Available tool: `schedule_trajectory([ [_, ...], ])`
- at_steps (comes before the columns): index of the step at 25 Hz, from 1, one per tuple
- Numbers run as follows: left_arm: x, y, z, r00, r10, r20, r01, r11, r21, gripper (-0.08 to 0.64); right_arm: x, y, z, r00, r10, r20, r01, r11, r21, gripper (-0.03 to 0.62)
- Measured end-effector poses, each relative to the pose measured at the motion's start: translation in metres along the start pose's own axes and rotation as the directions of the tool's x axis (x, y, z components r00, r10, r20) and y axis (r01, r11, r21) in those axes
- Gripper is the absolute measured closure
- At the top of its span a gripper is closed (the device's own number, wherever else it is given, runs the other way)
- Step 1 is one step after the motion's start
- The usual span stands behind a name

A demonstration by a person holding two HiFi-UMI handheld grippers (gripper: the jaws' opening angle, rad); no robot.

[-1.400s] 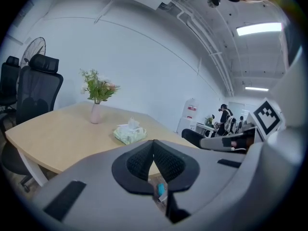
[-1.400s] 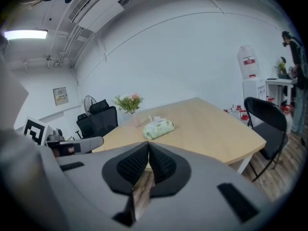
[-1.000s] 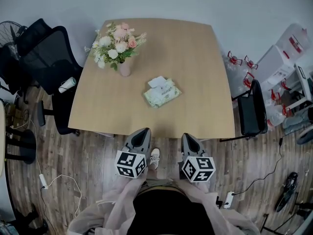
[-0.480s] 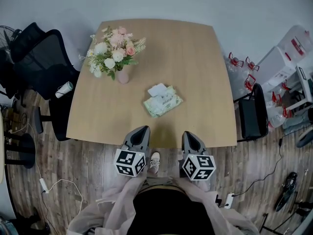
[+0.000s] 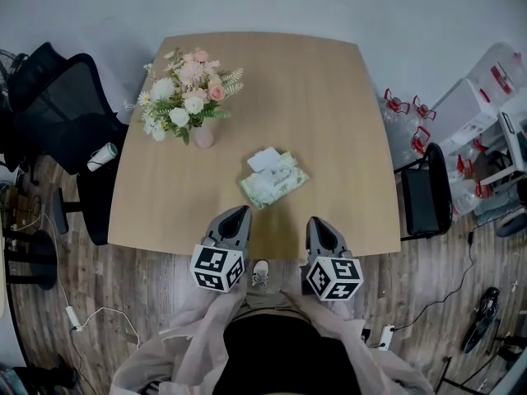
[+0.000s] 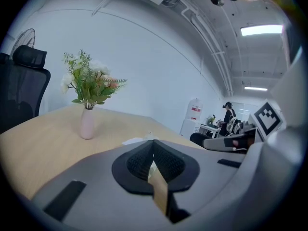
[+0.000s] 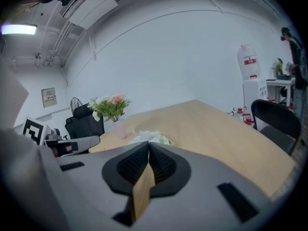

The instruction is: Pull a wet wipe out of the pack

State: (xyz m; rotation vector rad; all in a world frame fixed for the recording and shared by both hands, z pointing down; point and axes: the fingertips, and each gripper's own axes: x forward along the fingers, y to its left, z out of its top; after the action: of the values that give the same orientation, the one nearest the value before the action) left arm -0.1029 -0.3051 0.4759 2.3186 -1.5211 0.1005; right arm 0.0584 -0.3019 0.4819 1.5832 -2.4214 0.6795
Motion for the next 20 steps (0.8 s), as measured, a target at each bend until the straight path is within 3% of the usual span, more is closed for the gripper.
schedule_trajectory([
  [10, 0.007, -0.006, -0.008, 1.0, -0.018, -0.026, 0.018, 1.0, -0.002, 0.551, 0.008, -0.004, 0.007, 1.0, 0.015, 0.013, -0.015, 1.0, -0.013, 0.578],
  [20, 0.023, -0.005, -0.014, 0.999, -0.007, -0.052, 0.006, 1.0, -0.025, 0.551, 0.037, -0.012, 0.014, 0.997, 0.062, -0.035, -0.063, 0.997, -0.054, 0.577],
])
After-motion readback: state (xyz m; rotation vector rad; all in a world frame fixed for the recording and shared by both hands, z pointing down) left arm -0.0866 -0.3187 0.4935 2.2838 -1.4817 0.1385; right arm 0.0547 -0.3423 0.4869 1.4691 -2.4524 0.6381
